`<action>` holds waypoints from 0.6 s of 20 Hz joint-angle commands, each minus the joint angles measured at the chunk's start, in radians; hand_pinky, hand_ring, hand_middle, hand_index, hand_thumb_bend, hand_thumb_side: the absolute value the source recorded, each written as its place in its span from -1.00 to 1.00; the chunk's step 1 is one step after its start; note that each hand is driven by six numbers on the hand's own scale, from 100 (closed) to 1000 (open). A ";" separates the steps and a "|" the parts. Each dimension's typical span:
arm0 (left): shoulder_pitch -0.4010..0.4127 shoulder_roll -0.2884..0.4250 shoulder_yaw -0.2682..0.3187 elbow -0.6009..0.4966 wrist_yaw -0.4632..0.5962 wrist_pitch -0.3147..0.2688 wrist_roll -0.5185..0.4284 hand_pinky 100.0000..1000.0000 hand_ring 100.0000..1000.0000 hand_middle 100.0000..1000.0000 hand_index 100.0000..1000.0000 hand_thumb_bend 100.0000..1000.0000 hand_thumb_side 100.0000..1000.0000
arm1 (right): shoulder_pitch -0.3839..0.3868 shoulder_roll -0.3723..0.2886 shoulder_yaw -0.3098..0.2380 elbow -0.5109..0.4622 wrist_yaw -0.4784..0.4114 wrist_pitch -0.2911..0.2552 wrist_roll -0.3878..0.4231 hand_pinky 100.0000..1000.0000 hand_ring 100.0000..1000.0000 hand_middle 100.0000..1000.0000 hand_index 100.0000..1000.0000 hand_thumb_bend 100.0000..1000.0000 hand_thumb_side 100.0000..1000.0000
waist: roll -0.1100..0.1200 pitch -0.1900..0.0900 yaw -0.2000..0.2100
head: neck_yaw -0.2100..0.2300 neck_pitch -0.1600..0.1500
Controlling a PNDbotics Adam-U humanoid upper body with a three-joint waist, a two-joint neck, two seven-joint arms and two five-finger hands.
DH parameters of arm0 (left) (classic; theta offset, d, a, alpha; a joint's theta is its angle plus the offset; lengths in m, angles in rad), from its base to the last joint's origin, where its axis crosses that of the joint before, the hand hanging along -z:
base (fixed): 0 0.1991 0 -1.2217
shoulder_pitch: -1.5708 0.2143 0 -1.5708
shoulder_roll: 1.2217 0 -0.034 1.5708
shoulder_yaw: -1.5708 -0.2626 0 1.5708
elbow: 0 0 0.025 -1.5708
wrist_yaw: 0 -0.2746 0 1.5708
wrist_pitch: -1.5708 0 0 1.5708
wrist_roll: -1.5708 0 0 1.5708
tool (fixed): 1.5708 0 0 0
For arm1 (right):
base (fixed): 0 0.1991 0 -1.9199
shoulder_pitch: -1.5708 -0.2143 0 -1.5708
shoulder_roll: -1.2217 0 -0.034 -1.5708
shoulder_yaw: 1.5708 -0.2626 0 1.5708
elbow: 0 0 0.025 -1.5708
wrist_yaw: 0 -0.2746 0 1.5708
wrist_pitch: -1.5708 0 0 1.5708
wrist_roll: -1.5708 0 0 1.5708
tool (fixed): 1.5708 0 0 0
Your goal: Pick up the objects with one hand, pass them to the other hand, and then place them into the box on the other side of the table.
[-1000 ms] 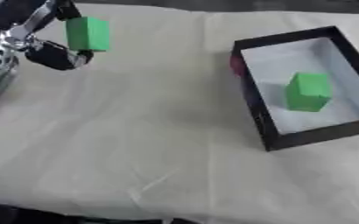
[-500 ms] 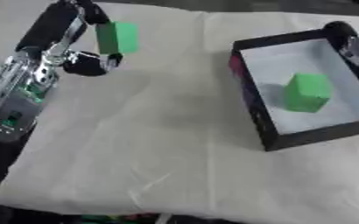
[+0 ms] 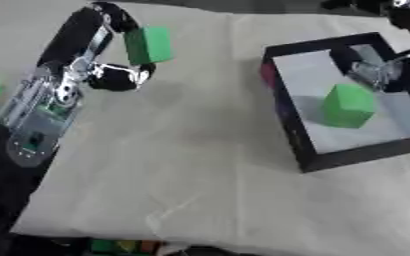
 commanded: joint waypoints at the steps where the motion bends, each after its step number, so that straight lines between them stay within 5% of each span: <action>1: -0.030 -0.014 -0.010 -0.004 0.019 -0.026 0.011 0.35 0.29 0.06 -0.20 -0.71 -0.90 | -0.034 0.001 0.007 0.019 0.027 -0.010 0.013 0.90 1.00 1.00 1.00 -1.00 -0.63 | -0.014 -0.017 0.003 | -0.011 -0.003; 12: -0.067 -0.085 -0.049 0.001 0.046 -0.066 0.016 0.34 0.28 0.05 -0.21 -0.75 -0.88 | -0.102 0.050 0.059 0.118 0.136 -0.047 -0.002 0.88 1.00 1.00 1.00 -1.00 -0.73 | -0.019 -0.016 0.020 | -0.033 -0.010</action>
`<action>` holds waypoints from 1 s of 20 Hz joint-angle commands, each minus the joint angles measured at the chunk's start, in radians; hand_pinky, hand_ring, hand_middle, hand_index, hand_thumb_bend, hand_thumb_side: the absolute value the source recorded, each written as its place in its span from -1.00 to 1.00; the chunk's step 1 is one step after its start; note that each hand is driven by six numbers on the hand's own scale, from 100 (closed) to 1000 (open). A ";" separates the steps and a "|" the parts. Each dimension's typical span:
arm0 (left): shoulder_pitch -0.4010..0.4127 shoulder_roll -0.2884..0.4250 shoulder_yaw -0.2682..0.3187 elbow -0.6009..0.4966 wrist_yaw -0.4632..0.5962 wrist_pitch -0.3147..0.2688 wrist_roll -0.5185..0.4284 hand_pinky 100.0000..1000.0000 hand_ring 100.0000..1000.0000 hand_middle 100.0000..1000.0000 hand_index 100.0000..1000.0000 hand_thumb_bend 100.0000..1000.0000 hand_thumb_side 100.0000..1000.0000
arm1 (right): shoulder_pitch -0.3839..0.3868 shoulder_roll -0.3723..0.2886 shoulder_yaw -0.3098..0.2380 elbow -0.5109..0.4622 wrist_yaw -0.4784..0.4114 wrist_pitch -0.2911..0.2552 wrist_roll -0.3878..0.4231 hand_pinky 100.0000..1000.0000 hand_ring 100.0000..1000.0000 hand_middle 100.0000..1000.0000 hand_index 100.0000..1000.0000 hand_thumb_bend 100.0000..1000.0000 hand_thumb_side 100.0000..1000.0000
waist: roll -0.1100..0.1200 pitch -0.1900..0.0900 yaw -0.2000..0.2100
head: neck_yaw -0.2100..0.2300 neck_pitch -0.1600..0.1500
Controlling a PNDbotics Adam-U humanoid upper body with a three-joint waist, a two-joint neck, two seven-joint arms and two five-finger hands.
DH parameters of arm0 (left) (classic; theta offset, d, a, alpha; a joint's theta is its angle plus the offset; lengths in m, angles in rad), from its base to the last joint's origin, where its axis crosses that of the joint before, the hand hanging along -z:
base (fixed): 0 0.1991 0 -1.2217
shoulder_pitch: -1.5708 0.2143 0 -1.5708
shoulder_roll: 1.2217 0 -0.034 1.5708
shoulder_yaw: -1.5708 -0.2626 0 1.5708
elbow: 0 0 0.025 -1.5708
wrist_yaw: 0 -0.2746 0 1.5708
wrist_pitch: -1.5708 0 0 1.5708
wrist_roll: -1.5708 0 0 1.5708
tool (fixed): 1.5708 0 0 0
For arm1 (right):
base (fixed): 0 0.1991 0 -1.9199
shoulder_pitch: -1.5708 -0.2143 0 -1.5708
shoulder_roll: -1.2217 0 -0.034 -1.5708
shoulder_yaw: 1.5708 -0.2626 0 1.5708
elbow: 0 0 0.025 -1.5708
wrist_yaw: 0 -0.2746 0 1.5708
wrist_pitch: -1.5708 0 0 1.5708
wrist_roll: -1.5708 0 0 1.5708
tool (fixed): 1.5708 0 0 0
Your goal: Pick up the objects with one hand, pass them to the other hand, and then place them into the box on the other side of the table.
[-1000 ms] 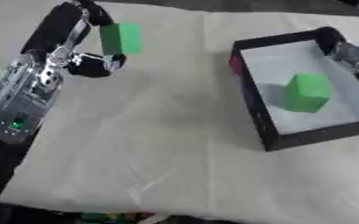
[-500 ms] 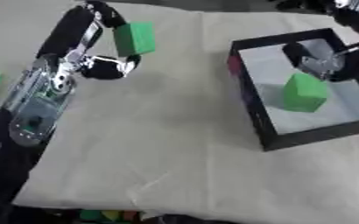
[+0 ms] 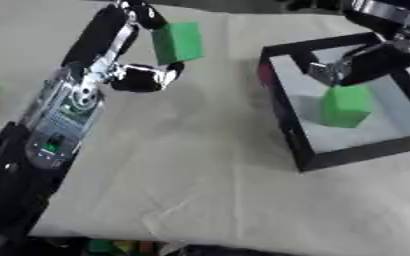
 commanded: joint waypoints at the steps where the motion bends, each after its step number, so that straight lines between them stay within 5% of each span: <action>1: -0.028 -0.012 -0.005 -0.006 0.007 -0.011 0.000 0.34 0.28 0.05 -0.21 -0.75 -0.88 | -0.022 -0.001 0.003 0.027 0.037 -0.019 -0.002 0.88 1.00 1.00 1.00 -1.00 -0.74 | -0.014 -0.017 0.002 | -0.008 -0.009; 20: -0.083 -0.108 -0.038 0.007 0.037 -0.044 0.042 0.32 0.25 0.03 -0.22 -0.80 -0.85 | -0.079 0.043 0.051 0.106 0.086 -0.056 -0.016 0.89 1.00 1.00 1.00 -1.00 -0.76 | -0.022 -0.006 0.018 | -0.038 -0.021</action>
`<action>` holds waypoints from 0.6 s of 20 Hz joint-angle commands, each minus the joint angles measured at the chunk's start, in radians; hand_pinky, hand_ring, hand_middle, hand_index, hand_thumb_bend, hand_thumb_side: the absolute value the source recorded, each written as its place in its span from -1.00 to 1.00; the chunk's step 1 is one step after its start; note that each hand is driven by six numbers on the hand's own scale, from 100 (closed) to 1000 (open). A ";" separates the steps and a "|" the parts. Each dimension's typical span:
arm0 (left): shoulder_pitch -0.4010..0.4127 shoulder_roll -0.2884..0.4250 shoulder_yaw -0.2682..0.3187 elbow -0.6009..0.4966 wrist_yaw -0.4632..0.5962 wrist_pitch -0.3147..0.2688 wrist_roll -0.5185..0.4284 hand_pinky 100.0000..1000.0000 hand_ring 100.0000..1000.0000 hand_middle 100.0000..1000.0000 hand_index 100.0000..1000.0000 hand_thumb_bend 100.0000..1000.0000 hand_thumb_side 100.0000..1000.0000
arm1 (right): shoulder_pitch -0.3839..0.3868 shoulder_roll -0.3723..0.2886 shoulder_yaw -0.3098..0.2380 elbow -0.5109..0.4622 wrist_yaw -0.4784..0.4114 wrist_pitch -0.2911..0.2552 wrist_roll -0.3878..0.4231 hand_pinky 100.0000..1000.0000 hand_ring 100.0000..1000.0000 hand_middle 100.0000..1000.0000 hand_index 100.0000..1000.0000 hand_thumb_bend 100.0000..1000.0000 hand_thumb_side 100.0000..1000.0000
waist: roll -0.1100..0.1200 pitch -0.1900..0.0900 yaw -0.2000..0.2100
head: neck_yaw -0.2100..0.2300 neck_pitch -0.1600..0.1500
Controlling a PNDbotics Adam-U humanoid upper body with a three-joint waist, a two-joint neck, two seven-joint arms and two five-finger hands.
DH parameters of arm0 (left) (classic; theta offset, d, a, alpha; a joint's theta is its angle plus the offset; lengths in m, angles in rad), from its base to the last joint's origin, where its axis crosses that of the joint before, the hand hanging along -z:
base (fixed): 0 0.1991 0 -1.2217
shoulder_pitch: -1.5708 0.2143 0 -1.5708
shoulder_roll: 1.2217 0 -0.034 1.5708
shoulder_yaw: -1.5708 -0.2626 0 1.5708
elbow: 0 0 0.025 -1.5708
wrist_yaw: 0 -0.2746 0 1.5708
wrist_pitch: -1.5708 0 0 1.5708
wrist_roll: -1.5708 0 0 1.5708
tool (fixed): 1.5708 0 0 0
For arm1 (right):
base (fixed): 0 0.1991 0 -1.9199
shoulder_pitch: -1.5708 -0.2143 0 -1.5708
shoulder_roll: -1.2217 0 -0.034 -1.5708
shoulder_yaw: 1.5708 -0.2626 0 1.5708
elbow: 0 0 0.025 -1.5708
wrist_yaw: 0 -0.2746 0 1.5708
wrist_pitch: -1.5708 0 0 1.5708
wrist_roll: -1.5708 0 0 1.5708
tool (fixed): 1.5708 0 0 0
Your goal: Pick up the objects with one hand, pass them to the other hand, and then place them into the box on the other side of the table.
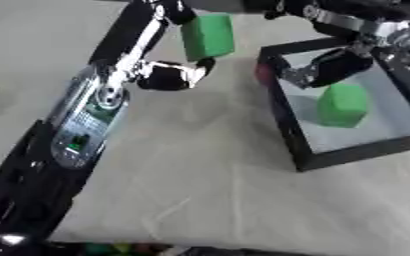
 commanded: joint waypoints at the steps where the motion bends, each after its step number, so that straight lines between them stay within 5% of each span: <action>1: -0.028 -0.008 -0.005 -0.019 0.014 -0.005 0.004 0.32 0.25 0.03 -0.22 -0.80 -0.85 | -0.024 -0.006 -0.004 0.003 0.020 -0.010 0.002 0.90 1.00 1.00 1.00 -1.00 -0.78 | -0.012 -0.006 0.003 | -0.010 -0.013; 12: -0.036 -0.027 -0.025 -0.045 0.057 -0.001 -0.005 0.31 0.24 0.02 -0.22 -0.82 -0.83 | -0.029 0.015 -0.003 0.027 0.070 -0.029 0.010 0.95 1.00 1.00 1.00 -1.00 -0.83 | -0.012 0.004 0.012 | -0.024 -0.036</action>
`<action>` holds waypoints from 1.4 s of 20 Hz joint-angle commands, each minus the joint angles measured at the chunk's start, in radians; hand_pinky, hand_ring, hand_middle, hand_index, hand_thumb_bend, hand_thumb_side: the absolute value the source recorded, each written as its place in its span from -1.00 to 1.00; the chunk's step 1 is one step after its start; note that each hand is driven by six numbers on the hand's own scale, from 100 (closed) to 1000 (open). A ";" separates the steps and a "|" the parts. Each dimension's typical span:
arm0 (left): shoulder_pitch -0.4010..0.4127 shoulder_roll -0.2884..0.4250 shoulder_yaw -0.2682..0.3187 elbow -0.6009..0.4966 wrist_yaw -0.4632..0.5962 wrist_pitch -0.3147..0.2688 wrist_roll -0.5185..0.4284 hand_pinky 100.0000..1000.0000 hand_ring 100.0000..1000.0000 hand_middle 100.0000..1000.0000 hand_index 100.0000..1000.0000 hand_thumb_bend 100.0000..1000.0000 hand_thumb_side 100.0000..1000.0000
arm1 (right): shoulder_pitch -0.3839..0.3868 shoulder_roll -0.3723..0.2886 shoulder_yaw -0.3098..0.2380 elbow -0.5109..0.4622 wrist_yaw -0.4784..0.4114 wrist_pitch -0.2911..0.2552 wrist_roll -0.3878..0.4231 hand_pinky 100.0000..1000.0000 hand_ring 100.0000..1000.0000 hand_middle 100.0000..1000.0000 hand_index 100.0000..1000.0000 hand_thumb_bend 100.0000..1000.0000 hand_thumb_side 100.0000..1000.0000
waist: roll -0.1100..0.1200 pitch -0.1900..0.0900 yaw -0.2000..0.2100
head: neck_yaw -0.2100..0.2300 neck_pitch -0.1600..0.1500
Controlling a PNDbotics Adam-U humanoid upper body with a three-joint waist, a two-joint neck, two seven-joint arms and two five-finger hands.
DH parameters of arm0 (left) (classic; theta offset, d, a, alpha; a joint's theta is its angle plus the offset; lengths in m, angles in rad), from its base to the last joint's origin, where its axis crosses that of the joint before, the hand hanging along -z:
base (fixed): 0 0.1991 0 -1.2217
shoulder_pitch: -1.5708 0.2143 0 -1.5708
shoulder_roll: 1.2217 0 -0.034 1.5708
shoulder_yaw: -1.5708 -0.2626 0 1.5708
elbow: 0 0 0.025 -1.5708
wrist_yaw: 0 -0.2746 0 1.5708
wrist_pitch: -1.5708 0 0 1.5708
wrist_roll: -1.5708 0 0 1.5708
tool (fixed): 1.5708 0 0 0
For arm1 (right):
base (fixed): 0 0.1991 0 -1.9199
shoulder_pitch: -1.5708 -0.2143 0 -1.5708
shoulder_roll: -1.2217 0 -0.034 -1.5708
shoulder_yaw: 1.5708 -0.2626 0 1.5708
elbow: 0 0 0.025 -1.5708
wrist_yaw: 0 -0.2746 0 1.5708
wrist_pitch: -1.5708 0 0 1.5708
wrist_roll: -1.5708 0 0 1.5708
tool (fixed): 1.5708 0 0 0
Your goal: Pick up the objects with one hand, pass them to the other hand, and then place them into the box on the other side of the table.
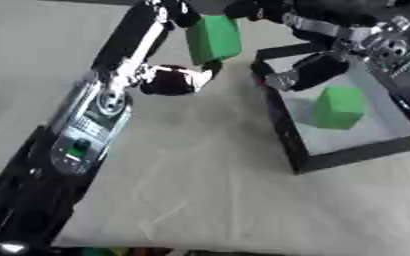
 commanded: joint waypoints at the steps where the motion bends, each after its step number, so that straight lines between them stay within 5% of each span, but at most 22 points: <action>1: -0.028 -0.013 -0.006 -0.032 0.015 0.001 -0.003 0.31 0.24 0.02 -0.22 -0.82 -0.83 | -0.019 -0.002 -0.008 0.000 0.011 -0.001 0.000 0.95 1.00 1.00 1.00 -1.00 -0.82 | -0.011 0.002 0.001 | -0.007 -0.022; 12: -0.028 -0.024 -0.023 -0.038 0.025 0.006 -0.013 0.30 0.24 0.01 -0.22 -0.81 -0.84 | -0.026 0.017 -0.013 0.005 -0.023 0.040 -0.019 0.98 1.00 1.00 1.00 -1.00 -0.54 | -0.009 0.015 0.008 | -0.021 -0.032; 28: -0.037 -0.038 -0.028 0.002 -0.008 -0.007 -0.012 0.30 0.23 0.01 -0.23 -0.74 -0.85 | -0.029 0.020 -0.011 -0.048 -0.116 0.090 0.067 1.00 1.00 1.00 1.00 -1.00 -0.48 | -0.008 0.020 0.011 | -0.015 -0.025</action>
